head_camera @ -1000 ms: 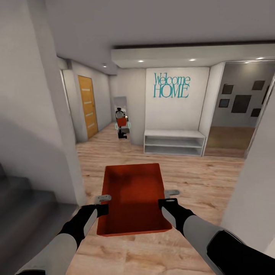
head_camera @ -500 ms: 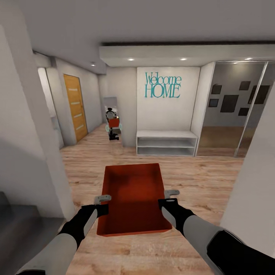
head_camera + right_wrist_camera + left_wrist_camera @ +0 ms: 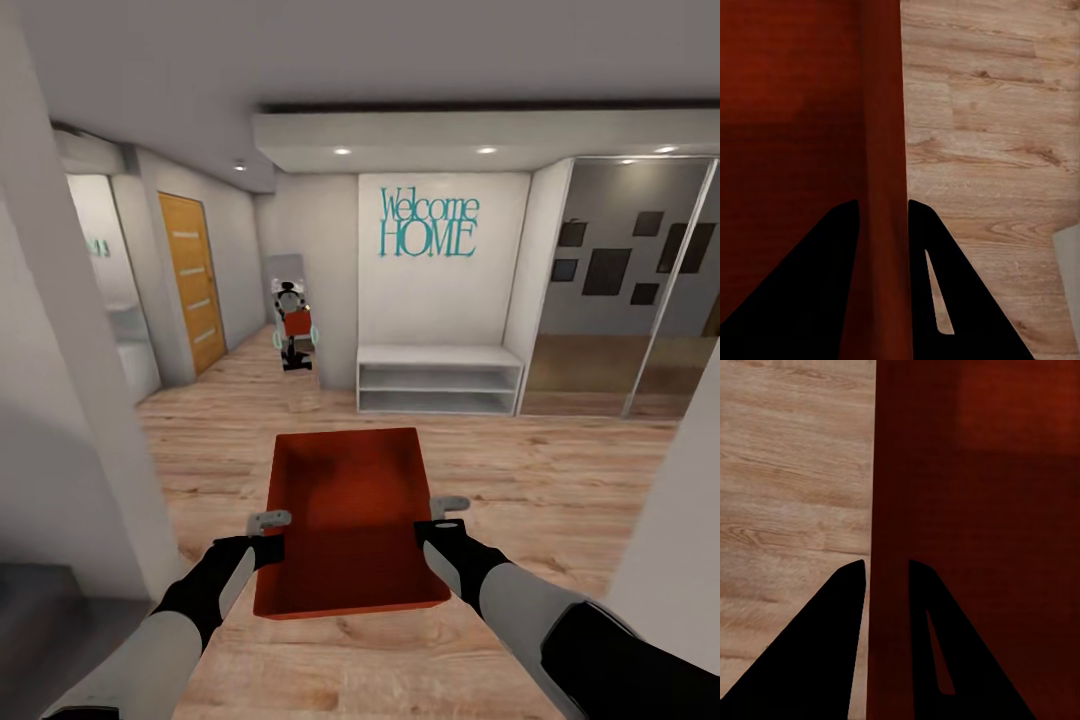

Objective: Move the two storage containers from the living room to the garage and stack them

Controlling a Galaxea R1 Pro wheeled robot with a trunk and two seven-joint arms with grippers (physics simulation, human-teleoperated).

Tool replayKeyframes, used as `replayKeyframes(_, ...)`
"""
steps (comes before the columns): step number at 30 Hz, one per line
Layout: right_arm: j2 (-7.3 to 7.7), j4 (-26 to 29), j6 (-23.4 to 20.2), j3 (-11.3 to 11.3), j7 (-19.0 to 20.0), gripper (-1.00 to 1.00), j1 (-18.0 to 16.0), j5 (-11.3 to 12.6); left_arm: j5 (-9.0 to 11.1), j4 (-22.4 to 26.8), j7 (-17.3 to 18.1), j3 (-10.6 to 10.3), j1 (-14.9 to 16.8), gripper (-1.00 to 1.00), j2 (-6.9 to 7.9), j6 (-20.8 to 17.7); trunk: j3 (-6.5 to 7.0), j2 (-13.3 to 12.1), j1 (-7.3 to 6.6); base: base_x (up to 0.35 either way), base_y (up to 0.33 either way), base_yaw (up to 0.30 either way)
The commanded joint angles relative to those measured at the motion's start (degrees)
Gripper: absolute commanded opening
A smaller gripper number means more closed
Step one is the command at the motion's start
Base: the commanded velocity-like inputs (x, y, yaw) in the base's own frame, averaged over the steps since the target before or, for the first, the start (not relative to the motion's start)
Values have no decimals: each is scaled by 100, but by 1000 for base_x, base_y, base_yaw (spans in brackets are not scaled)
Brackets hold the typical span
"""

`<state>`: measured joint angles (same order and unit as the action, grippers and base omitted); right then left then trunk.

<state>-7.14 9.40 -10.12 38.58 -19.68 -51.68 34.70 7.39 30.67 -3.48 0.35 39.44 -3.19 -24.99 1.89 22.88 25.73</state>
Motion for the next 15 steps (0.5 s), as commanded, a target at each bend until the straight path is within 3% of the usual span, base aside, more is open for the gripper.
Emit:
replayKeyframes(1,1,88,-34,98,-27,-100,2,8,-97,0,-276,80,2,-100,-2,-42,-3,4,5,326,0,0)
replayKeyframes(15,2,89,-34,97,-27,-100,0,15,-97,0,-276,80,2,-100,3,-42,-3,4,5,326,0,0)
